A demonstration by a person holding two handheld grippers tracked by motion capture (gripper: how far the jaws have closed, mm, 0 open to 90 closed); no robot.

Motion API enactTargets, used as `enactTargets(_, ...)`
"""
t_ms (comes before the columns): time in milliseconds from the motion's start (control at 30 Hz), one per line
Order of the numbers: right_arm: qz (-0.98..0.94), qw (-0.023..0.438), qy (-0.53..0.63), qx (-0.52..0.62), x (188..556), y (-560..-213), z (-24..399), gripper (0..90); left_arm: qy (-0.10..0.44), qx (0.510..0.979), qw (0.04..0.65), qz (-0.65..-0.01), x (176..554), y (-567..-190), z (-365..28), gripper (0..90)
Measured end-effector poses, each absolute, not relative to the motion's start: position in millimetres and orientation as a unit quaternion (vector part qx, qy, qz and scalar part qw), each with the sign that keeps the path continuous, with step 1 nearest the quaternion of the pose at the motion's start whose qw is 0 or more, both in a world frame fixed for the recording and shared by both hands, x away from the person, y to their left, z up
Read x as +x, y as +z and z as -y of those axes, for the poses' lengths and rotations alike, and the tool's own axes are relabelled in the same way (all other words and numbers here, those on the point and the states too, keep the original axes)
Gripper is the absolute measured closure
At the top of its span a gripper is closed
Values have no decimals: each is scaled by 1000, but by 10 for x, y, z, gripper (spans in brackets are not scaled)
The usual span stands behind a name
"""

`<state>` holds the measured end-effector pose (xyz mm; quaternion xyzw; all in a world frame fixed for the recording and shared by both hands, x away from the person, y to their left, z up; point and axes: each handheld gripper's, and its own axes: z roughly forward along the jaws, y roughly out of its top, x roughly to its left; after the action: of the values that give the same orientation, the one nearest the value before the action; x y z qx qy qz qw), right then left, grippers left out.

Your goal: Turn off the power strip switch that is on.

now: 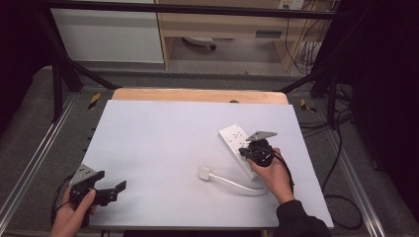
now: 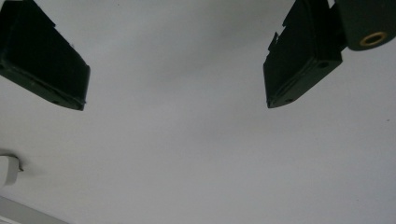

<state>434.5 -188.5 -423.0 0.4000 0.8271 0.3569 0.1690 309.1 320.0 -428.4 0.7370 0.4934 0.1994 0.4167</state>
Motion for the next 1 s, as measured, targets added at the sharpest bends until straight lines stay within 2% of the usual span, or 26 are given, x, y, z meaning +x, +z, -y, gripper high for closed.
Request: enactTargets(1000,-825,169,359,403,4343,-4257,1868,900,199,738,415,-494,3093,-4287,-3194,72)
